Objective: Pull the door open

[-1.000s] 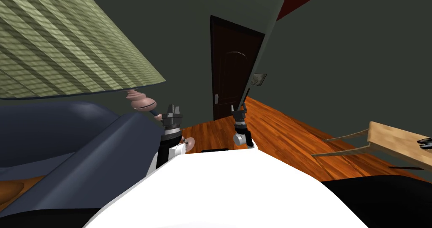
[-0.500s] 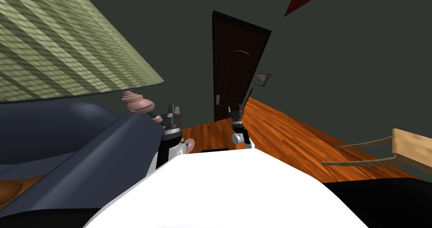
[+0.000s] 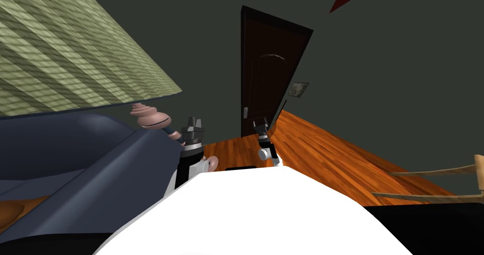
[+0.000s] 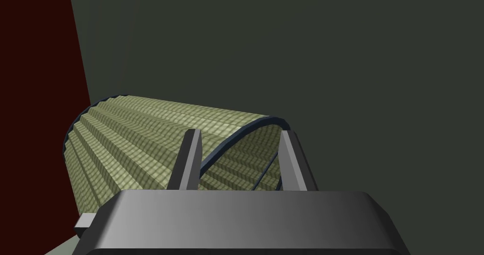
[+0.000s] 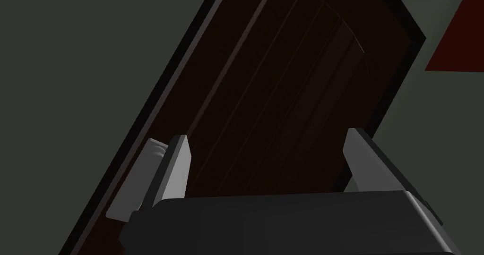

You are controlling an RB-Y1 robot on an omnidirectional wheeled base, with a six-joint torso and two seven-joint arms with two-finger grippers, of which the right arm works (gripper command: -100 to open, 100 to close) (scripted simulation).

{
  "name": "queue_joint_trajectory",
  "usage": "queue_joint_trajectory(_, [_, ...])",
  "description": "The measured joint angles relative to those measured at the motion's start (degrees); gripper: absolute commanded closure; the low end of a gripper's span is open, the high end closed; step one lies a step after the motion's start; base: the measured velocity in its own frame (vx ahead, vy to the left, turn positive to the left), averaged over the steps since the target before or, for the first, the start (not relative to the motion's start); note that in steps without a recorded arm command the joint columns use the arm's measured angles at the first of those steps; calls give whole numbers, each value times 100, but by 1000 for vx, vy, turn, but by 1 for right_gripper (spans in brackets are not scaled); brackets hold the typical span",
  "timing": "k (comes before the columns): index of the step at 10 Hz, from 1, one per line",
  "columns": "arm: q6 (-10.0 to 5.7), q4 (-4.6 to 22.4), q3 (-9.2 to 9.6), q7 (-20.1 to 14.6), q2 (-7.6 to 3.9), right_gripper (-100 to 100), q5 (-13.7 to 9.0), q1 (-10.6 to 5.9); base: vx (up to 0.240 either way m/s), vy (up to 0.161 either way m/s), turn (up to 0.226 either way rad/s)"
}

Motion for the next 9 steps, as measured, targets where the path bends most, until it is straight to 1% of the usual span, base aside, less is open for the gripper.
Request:
queue_joint_trajectory(1, [52,73,39,-82,-42,-100,-163,-78,96,-17,52])
queue_joint_trajectory(2, [80,219,83,-180,-96,-100,-321,-187,94,-17,59])
queue_joint_trajectory(5, [52,619,279,-500,-271,-100,-765,-402,96,-26,63])
queue_joint_trajectory(6, [58,759,332,-605,-328,-100,-919,-496,93,-23,63])
queue_joint_trajectory(7, [83,834,384,-692,-382,-100,-1072,-544,99,-17,53])
queue_joint_trajectory(9, [86,1098,515,-868,-458,-100,-1354,-702,96,-25,67])
